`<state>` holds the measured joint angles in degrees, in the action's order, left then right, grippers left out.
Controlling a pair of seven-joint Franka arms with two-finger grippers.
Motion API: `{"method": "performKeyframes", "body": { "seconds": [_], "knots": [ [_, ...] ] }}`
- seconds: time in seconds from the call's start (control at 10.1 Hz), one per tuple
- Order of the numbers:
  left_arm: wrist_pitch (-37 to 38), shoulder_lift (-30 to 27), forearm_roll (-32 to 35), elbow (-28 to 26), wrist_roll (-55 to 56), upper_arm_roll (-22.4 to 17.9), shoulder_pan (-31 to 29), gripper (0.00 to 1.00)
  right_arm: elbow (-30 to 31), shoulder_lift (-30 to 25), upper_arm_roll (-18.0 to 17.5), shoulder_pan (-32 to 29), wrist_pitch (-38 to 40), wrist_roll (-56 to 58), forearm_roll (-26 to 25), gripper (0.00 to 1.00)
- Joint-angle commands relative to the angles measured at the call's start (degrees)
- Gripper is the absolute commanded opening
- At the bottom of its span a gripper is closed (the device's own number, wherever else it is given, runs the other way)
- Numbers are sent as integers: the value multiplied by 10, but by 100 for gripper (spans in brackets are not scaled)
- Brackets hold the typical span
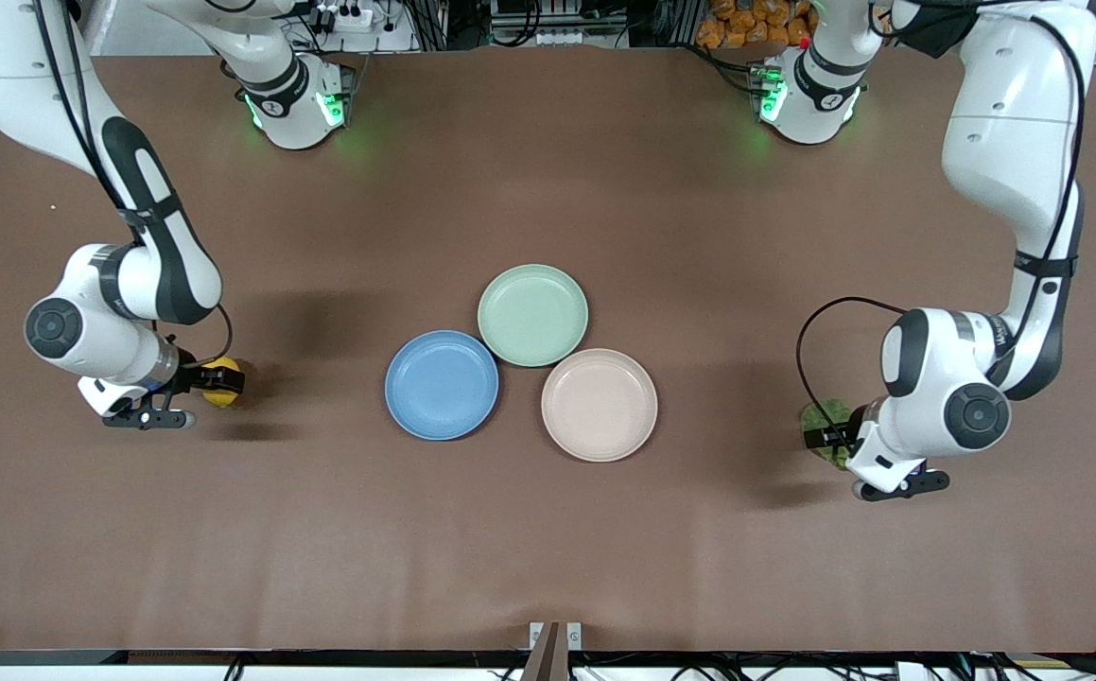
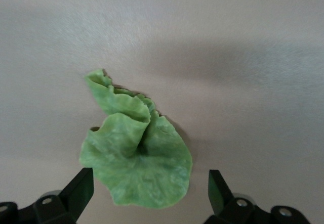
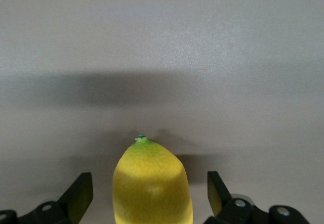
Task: Place lemon and lettuce in plates
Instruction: 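Grasp the lemon with the right gripper while the left gripper grasps the lettuce, then carry the lemon onto the blue plate with the right gripper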
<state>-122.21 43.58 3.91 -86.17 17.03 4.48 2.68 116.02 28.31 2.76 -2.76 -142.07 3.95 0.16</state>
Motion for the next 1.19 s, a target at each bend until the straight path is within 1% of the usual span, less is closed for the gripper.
{"method": "performKeyframes", "body": {
  "seconds": [0.0,0.1,0.2,0.4,0.59,0.69,0.79,0.89,0.99,1.09],
  "knots": [
    [-7,19,18,7,10,1,-1,100,9,-2,-6,-8,-11,-1,-4,49],
    [-16,25,23,7,10,2,-2,100,7,-3,-6,-7,-7,-3,-3,24],
    [-17,28,24,7,9,1,-3,100,4,-3,-6,-5,-5,-3,3,10],
    [-22,30,23,8,6,1,-7,100,-13,-13,-6,-2,8,-14,5,2],
    [-43,34,23,7,6,1,-10,100,-43,-31,-6,6,71,-25,5,2],
    [-50,34,22,7,6,1,-10,85,-54,-37,-6,20,93,-37,5,2],
    [-51,35,21,6,9,1,-11,29,-61,-43,-7,37,101,-62,5,2],
    [-51,34,21,6,15,1,-15,0,-61,-48,-8,54,101,-75,6,3],
    [-51,34,21,6,16,1,-15,0,-61,-48,-8,76,101,-90,32,3],
    [-51,33,22,6,16,1,-15,0,-61,-47,-8,94,100,-95,70,3]
  ]
}}
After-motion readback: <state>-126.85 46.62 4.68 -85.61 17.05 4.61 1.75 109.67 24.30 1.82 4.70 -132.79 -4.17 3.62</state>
